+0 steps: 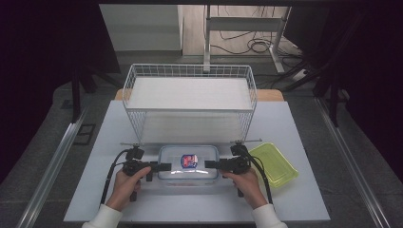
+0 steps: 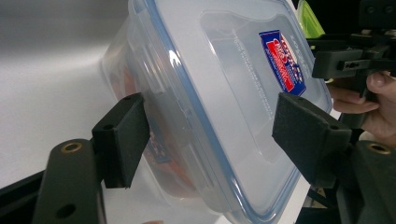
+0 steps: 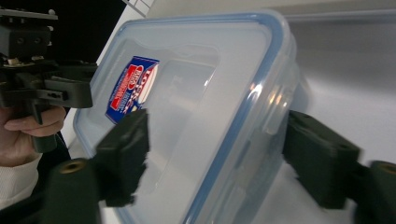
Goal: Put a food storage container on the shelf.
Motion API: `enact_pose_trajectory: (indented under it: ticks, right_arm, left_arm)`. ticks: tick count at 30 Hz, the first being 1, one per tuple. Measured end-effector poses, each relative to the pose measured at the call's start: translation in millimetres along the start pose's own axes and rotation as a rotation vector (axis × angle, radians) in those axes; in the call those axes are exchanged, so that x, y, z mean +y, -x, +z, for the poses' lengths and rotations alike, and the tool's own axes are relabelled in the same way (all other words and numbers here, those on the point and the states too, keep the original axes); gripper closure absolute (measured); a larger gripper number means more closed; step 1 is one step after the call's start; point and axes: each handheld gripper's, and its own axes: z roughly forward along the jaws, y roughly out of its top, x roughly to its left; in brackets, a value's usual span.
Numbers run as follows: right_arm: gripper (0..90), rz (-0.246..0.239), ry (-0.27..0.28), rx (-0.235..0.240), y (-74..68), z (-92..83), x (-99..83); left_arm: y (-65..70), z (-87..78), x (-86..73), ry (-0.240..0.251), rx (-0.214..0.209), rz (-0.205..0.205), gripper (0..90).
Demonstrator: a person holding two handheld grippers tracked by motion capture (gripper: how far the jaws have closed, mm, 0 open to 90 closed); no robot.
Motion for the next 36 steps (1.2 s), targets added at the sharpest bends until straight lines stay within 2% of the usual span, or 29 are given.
enact_pose_trajectory:
  ticks: [3, 6, 8, 12, 17, 20, 23, 28, 31, 36]
  right_arm:
    - [32.9, 0.013, 0.016, 0.01, 0.6, -4.6, -2.2]
    - [36.3, 0.013, 0.031, 0.022, 0.7, -8.4, -4.2]
    - [37.7, 0.001, 0.038, 0.024, -0.2, -10.9, -6.1]
    - [40.4, -0.031, 0.049, 0.03, -2.9, -15.8, -9.4]
    - [43.6, -0.071, 0.054, 0.044, -6.4, -22.5, -14.1]
    - [44.8, -0.081, 0.058, 0.049, -7.5, -24.7, -16.3]
    - [46.3, -0.103, 0.067, 0.053, -9.9, -28.0, -20.8]
    - [48.0, -0.116, 0.077, 0.061, -10.2, -30.6, -24.7]
    - [48.4, -0.137, 0.093, 0.058, -12.5, -32.1, -28.5]
    - [49.2, -0.134, 0.099, 0.07, -12.0, -33.7, -31.4]
  left_arm:
    - [4.1, -2.4, -1.6, 0.0, 0.011, 0.026, 28.6]
    - [5.4, -4.4, -2.7, 0.006, 0.013, 0.035, 31.1]
    - [6.1, -6.7, -4.2, 0.016, 0.006, 0.037, 33.6]
    - [11.2, -12.2, -8.7, 0.026, 0.017, 0.085, 36.1]
    - [14.3, -18.4, -12.6, 0.029, 0.013, 0.122, 40.8]
    - [14.0, -20.3, -14.4, 0.037, 0.006, 0.129, 43.4]
    - [10.3, -23.2, -18.0, 0.055, -0.029, 0.118, 46.6]
    - [12.7, -25.7, -21.5, 0.061, -0.029, 0.144, 47.5]
    - [10.0, -28.4, -23.4, 0.063, -0.055, 0.149, 49.9]
    - [10.9, -29.1, -24.2, 0.062, -0.052, 0.161, 50.9]
